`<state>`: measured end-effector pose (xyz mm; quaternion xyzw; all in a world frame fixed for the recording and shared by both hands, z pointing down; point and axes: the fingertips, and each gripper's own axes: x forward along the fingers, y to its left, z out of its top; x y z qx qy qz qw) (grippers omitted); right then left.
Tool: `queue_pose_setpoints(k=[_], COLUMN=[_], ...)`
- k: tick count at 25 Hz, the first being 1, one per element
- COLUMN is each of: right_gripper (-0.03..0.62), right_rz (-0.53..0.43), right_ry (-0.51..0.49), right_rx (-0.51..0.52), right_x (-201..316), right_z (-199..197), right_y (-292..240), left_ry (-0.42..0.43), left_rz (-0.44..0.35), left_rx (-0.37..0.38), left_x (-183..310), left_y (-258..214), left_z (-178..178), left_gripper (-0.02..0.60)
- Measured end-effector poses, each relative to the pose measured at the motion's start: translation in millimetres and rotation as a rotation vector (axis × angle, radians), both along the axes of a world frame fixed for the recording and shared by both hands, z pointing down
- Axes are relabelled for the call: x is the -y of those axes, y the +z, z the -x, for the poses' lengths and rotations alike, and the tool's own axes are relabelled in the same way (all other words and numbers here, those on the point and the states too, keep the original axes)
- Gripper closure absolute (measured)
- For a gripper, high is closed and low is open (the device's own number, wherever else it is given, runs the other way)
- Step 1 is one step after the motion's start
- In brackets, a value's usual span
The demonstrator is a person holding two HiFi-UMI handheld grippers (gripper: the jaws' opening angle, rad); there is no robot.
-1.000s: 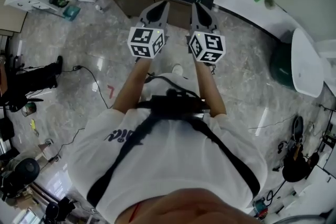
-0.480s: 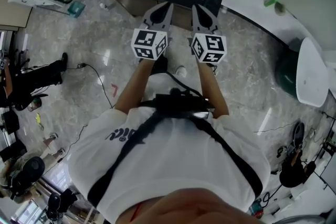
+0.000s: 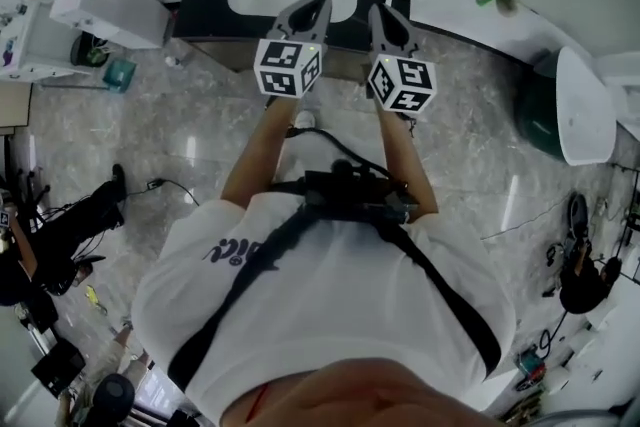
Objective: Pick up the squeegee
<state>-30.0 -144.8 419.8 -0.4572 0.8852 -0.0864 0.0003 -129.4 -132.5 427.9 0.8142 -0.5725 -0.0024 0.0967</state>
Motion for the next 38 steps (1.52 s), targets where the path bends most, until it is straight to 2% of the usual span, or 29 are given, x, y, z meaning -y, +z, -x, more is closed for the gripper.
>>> queue_pose_setpoints(k=[4,8,14,25,38], right_gripper=[0.586,0.586,0.586,0.586,0.585], right_rz=[0.016,0.092,0.167,0.361,0.689], right_ry=[0.087,0.172,0.234,0.241,0.209], right_rx=[-0.045,-0.079,-0.104,-0.186,-0.308], right_x=[16,35,79,168,181], right_z=[-4,-26,-48,-70,-80], right_y=[12,40,76,151,282], left_ry=[0.065,0.149,0.198,0.265,0.293], left_rz=[-0.002,0.053,0.098,0.230,0.427], left_rx=[-0.024,-0.034,-0.031,0.001,0.006], left_x=[25,44,88,173,203], left_y=[6,30,57,112,201], left_z=[1,-19,-37,-68,-90], left_gripper=[0.569,0.569,0.569,0.569,0.569])
